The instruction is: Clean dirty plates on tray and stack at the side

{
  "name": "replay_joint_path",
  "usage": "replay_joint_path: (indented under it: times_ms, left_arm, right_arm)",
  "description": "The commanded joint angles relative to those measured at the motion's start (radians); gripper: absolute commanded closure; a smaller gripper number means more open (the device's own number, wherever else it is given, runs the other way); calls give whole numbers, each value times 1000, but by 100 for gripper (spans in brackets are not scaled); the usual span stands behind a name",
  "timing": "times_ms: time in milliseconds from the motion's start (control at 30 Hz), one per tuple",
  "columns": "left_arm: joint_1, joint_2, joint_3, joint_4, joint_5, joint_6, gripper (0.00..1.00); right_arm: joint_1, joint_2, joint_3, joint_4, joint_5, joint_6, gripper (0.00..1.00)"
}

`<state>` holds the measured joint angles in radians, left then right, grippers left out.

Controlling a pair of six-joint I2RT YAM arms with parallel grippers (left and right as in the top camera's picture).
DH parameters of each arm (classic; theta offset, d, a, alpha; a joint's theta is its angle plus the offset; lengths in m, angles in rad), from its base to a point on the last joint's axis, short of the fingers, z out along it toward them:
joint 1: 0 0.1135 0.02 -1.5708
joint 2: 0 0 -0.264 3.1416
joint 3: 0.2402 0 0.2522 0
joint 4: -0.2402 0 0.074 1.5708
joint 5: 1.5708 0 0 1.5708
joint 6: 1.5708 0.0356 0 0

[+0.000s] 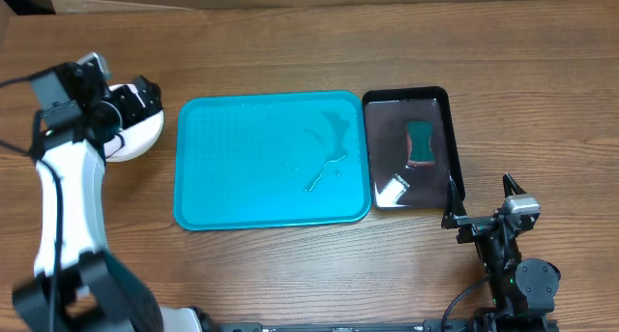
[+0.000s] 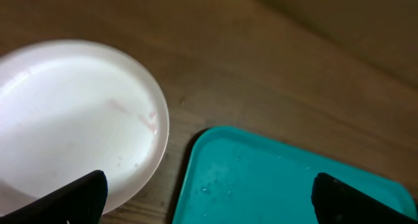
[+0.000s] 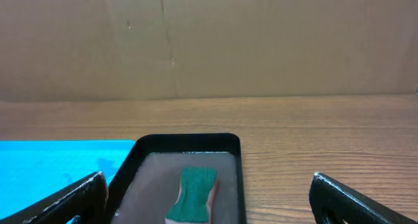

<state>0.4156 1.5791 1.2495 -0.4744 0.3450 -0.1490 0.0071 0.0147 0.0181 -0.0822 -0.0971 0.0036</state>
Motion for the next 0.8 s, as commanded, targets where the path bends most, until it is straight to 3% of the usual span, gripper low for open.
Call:
replay_joint_path:
  times_ms: [0,267,567,767]
  left_arm:
    - [-4,-155,-3,3,11,22,0]
    - [-4,-470,-3,3,11,22,0]
    - [-9,-568,-19,-5,11,22,0]
    - [-61,-716,-161,-30,11,22,0]
  right_arm:
    - [-3,-12,-10,6,-2,-5,0]
    - [-3,-12,-10,6,-2,-5,0]
    - [-3,-12,-10,6,-2,-5,0]
    - [-3,-12,-10,6,-2,-5,0]
